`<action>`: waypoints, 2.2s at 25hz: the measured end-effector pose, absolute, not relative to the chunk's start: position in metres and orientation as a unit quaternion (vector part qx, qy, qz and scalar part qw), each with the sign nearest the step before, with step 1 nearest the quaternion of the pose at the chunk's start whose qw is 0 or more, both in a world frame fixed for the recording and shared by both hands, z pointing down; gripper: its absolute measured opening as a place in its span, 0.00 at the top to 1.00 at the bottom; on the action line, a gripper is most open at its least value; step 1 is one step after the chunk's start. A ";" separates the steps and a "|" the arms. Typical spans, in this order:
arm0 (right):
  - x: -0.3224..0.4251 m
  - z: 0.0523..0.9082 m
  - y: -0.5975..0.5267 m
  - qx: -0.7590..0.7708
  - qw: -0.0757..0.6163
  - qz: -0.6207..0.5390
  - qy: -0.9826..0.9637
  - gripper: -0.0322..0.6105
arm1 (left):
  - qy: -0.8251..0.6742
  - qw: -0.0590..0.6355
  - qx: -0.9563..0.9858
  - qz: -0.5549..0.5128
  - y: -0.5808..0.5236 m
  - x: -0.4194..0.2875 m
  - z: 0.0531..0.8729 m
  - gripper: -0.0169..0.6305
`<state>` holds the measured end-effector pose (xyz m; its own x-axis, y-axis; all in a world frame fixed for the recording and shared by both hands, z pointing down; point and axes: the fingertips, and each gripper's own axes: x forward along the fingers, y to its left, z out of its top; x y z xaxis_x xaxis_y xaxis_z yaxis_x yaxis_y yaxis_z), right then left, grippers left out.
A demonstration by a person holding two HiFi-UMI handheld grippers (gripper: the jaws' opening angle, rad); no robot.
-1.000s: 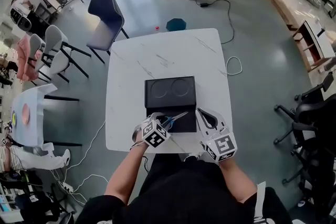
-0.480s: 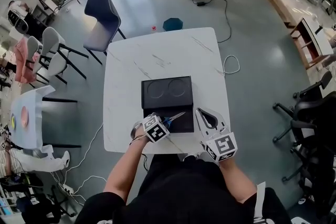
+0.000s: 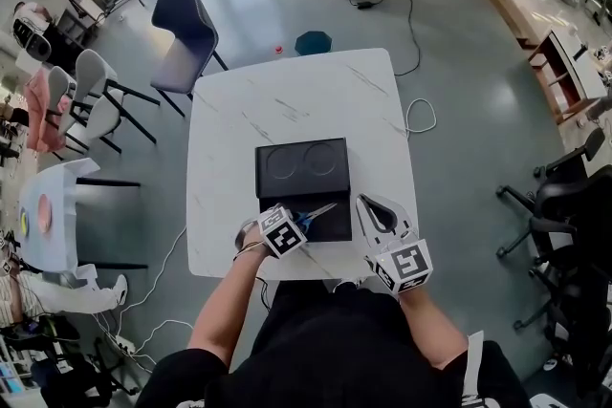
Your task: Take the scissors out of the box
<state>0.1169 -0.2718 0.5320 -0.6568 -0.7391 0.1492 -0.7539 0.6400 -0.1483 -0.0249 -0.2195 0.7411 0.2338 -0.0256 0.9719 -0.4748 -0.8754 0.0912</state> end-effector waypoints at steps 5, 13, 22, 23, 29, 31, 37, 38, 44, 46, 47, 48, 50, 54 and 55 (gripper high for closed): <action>0.115 0.531 -0.272 0.411 0.036 0.098 -0.906 0.94 | -0.159 0.188 0.755 0.607 -0.215 -0.026 0.751 0.79; 0.116 0.533 -0.271 0.413 0.039 0.100 -0.904 0.94 | -0.169 0.156 0.751 0.619 -0.223 -0.026 0.755 0.81; 0.113 0.532 -0.268 0.410 0.040 0.099 -0.906 0.94 | -0.180 0.161 0.763 0.599 -0.221 -0.023 0.751 0.82; 0.112 0.532 -0.267 0.409 0.040 0.098 -0.906 0.94 | -0.183 0.158 0.764 0.598 -0.221 -0.024 0.749 0.83; 0.108 0.530 -0.265 0.405 0.041 0.096 -0.908 0.94 | -0.199 0.152 0.774 0.582 -0.224 -0.024 0.732 0.83; 0.107 0.530 -0.264 0.404 0.042 0.094 -0.909 0.94 | -0.204 0.148 0.778 0.576 -0.224 -0.021 0.724 0.83; 0.106 0.529 -0.261 0.405 0.041 0.091 -0.909 0.94 | -0.219 0.144 0.791 0.552 -0.220 -0.019 0.702 0.83; 0.106 0.528 -0.261 0.405 0.040 0.090 -0.909 0.94 | -0.221 0.144 0.794 0.547 -0.219 -0.019 0.698 0.83; 0.108 0.528 -0.256 0.408 0.041 0.089 -0.908 0.94 | -0.244 0.127 0.811 0.517 -0.213 -0.016 0.671 0.83; 0.108 0.529 -0.256 0.408 0.041 0.088 -0.908 0.94 | -0.260 0.122 0.817 0.500 -0.215 -0.015 0.660 0.83; 0.107 0.529 -0.256 0.408 0.042 0.088 -0.908 0.94 | -0.269 0.120 0.820 0.491 -0.217 -0.015 0.655 0.83; 0.106 0.529 -0.256 0.406 0.043 0.088 -0.908 0.94 | -0.278 0.118 0.823 0.482 -0.218 -0.015 0.650 0.83; 0.105 0.530 -0.255 0.405 0.045 0.087 -0.909 0.94 | -0.294 0.118 0.831 0.457 -0.220 -0.013 0.641 0.83; 0.102 0.527 -0.256 0.404 0.043 0.084 -0.910 0.94 | -0.335 0.138 0.852 0.378 -0.228 -0.012 0.620 0.83; 0.101 0.527 -0.256 0.403 0.043 0.084 -0.910 0.94 | -0.348 0.136 0.855 0.359 -0.232 -0.013 0.614 0.83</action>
<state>0.1008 -0.2559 0.5268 -0.6708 -0.7272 0.1457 -0.7416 0.6603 -0.1183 -0.0126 -0.2319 0.6137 0.4993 -0.4974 0.7094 -0.6933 -0.7204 -0.0172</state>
